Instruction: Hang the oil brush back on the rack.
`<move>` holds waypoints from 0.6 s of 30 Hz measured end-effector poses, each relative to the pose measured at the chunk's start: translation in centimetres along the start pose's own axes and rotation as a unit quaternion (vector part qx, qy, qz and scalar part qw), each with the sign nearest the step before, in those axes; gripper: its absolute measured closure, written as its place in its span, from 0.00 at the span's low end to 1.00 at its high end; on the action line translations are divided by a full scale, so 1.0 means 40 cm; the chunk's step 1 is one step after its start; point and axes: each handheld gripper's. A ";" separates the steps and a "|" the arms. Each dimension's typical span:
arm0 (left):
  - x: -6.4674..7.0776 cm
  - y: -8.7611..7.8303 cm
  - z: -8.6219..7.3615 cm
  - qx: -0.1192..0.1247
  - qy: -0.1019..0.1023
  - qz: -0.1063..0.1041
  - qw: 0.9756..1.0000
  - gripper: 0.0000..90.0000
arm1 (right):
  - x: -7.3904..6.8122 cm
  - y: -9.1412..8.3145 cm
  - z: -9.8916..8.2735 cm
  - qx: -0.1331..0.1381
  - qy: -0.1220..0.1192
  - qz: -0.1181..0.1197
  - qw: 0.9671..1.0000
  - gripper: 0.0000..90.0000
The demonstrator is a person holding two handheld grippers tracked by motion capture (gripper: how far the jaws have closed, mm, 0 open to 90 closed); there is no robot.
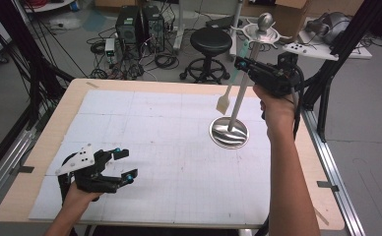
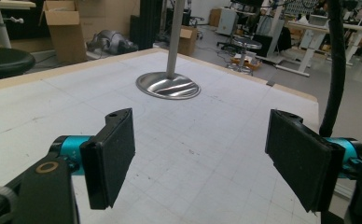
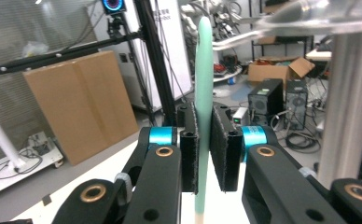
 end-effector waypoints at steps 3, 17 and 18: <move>0.000 -0.001 0.000 -0.001 0.001 -0.001 1.000 0.27 | 0.005 -0.002 -0.002 -0.004 0.005 -0.010 1.000 0.92; -0.017 -0.024 -0.005 0.022 -0.007 0.016 1.000 0.27 | 0.002 -0.095 -0.074 0.014 -0.054 -0.067 0.996 0.44; -0.019 -0.026 -0.006 0.021 -0.008 0.019 1.000 0.27 | 0.002 -0.109 -0.091 0.014 -0.059 -0.066 0.996 0.39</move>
Point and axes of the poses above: each handheld gripper's, and its own axes: y roughly forward along the jaws, z roughly out of its top, x roughly to its right, and after that the axes turned 6 degrees about x, right-handed
